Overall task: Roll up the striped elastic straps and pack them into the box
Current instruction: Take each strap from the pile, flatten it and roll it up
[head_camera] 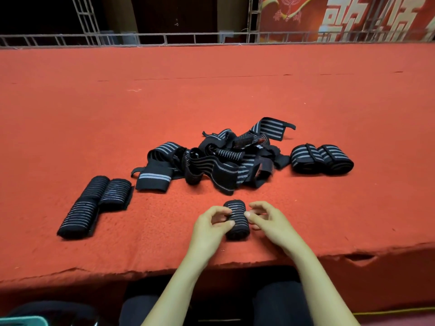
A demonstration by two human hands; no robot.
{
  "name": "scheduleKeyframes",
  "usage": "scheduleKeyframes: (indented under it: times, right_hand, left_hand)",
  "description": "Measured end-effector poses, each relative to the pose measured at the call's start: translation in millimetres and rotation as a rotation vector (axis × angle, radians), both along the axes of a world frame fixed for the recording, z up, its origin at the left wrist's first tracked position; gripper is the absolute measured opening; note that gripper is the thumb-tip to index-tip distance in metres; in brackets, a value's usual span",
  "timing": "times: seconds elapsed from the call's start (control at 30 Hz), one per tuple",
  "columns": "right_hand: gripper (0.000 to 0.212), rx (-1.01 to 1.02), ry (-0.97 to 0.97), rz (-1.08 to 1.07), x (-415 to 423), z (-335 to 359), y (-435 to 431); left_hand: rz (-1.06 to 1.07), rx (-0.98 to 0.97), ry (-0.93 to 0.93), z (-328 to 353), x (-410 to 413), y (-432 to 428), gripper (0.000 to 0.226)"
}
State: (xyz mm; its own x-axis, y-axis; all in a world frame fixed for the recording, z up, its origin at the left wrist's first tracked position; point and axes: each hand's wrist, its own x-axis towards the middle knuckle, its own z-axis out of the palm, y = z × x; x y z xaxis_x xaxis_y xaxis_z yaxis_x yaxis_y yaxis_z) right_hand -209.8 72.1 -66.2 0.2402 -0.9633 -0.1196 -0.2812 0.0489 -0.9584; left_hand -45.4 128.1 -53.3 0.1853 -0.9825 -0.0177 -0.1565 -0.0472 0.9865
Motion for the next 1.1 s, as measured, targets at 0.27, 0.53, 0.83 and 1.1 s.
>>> scheduleKeyframes:
  times: [0.27,0.53,0.83,1.1]
  right_hand:
    - [0.059,-0.105,-0.078,0.198,11.6,19.1,8.0]
    - [0.053,-0.336,-0.22,0.202,47.4,3.2,19.2]
    - [0.054,-0.373,-0.139,0.201,54.8,-7.0,21.9]
    - [0.068,-0.429,-0.04,0.169,61.2,-8.3,22.3]
  left_hand:
    - [0.04,0.006,0.109,-1.6,3.7,-1.0,0.059]
    - [0.116,-0.377,-0.404,-3.7,30.3,16.0,0.057]
    - [0.06,-0.345,-0.481,-12.8,34.8,10.4,0.052]
    - [0.076,-0.307,-0.359,-14.3,41.5,10.9,0.053]
